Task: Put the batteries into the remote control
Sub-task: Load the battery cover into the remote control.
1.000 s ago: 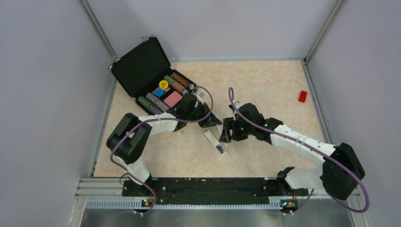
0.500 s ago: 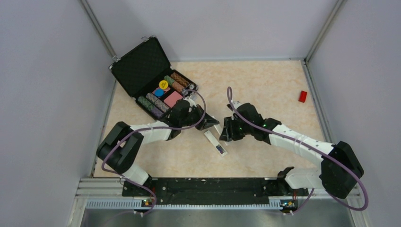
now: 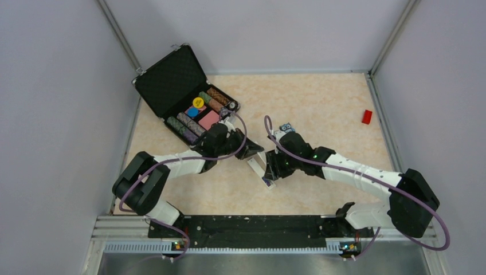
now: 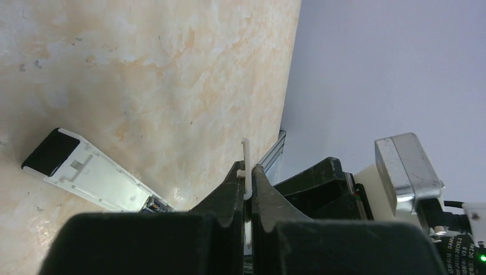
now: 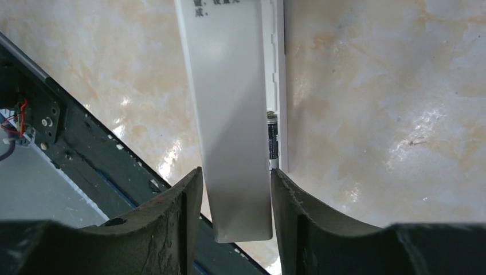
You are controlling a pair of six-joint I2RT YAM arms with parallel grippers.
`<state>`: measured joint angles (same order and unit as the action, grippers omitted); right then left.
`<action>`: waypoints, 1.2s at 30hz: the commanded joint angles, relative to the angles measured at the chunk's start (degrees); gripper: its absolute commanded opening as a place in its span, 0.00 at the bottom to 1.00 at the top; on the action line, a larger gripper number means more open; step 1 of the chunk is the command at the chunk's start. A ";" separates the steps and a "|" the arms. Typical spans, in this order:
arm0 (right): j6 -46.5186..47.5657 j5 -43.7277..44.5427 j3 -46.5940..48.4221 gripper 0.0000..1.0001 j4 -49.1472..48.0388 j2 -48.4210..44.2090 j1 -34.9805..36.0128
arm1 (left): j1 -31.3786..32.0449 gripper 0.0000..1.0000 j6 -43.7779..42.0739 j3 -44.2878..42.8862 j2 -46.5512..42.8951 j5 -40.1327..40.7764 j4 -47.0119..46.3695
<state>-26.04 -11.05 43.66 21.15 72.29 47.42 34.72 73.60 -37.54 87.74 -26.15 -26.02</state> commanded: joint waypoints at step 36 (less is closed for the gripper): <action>2.43 7.69 4.75 0.14 10.57 0.73 5.83 | -0.32 0.59 -14.34 -0.91 -15.01 17.00 23.64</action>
<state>-24.51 -5.56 44.36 28.25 71.05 51.35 34.70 63.05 -36.45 77.21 -14.92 -7.33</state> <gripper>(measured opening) 0.333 0.600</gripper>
